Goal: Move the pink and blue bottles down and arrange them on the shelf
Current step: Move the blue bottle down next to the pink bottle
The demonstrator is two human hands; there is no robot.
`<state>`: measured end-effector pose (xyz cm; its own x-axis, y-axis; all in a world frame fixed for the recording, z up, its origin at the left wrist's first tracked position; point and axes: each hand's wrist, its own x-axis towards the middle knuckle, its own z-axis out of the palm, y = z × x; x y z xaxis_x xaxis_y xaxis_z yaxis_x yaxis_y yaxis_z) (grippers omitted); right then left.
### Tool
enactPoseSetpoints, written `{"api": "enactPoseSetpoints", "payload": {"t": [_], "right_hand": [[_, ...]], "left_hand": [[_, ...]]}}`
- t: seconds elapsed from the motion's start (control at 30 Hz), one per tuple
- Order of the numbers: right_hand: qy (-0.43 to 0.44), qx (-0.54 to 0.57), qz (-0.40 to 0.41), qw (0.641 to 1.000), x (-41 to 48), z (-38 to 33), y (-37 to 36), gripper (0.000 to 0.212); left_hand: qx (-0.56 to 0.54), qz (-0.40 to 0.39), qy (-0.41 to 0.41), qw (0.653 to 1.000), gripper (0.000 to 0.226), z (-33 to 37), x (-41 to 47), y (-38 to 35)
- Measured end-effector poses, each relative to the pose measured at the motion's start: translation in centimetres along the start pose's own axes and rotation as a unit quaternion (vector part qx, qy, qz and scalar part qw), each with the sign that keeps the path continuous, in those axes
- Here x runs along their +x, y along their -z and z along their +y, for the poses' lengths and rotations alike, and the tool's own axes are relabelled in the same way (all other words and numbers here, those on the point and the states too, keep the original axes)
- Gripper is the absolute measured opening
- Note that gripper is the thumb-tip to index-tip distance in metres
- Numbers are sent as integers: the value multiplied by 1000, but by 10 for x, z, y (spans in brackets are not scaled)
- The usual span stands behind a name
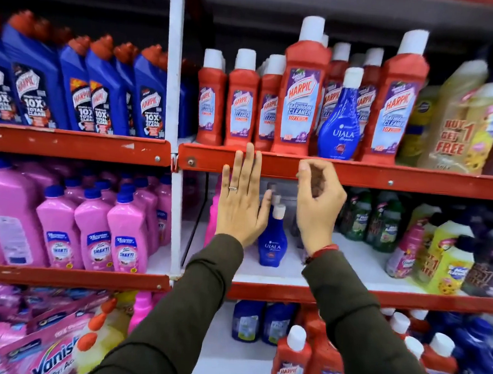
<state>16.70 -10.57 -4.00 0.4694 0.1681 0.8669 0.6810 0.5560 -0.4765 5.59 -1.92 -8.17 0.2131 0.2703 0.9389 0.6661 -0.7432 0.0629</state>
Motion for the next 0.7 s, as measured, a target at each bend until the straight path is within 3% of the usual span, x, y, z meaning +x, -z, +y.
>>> {"api": "enactPoseSetpoints", "payload": {"t": [0.17, 0.37, 0.5, 0.7], "right_hand": [[40, -51, 59, 996, 64, -7, 14, 21], [-93, -146, -79, 982, 111, 14, 27, 51], [-115, -157, -132, 972, 119, 22, 35, 46], [-141, -123, -148, 971, 130, 22, 41, 33]], "left_hand": [[40, 5, -8, 999, 72, 10, 38, 8], [59, -15, 8, 998, 69, 10, 53, 2], [80, -15, 2, 997, 68, 6, 50, -6], [88, -1, 0, 996, 68, 4, 51, -13]]}}
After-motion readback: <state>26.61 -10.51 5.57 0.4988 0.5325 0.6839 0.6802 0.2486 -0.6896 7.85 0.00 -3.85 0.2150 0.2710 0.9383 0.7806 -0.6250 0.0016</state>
